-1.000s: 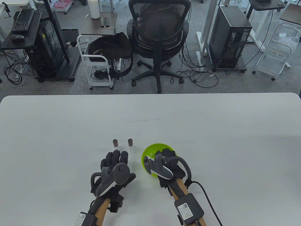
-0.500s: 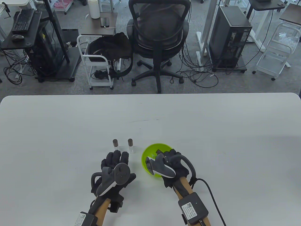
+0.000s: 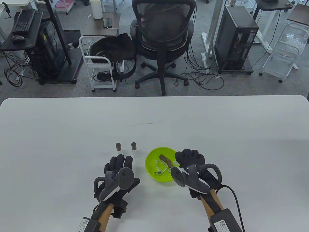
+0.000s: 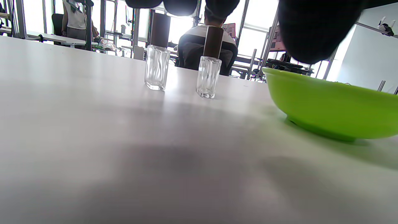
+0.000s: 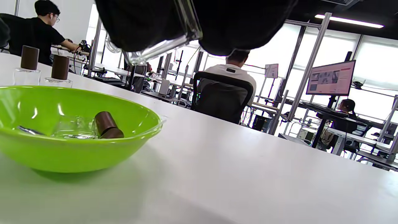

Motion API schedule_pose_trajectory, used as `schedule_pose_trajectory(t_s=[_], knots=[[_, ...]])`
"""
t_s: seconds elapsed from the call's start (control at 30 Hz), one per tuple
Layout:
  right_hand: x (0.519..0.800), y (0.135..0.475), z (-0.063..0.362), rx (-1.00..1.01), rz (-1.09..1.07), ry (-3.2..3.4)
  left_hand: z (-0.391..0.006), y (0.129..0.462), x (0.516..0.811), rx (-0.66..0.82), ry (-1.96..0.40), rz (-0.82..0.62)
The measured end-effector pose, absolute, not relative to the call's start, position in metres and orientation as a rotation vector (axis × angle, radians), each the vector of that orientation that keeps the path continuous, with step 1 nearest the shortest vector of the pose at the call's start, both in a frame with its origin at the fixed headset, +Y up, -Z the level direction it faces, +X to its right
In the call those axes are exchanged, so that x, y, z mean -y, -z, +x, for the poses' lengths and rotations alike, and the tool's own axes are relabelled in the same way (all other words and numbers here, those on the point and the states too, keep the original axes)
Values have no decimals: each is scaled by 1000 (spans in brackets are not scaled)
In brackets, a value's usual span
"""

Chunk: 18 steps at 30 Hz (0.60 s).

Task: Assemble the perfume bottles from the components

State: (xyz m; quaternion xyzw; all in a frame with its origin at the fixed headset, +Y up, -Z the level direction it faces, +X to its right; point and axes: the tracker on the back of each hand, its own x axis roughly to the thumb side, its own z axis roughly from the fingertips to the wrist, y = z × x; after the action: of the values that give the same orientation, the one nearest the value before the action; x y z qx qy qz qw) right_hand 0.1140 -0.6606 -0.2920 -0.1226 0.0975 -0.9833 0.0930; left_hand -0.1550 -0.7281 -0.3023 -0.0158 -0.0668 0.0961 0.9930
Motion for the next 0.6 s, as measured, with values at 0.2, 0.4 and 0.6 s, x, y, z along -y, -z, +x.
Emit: schedule_pose_trajectory(t_s=[0.2, 0.4, 0.6], knots=[[687, 276, 163, -260, -273, 2991, -152, 303, 728, 143, -188, -31], [718, 276, 193, -197, -232, 3091, -143, 305, 729, 158, -177, -41], [726, 278, 196, -211, -219, 3099, -115, 311, 725, 224, -176, -46]])
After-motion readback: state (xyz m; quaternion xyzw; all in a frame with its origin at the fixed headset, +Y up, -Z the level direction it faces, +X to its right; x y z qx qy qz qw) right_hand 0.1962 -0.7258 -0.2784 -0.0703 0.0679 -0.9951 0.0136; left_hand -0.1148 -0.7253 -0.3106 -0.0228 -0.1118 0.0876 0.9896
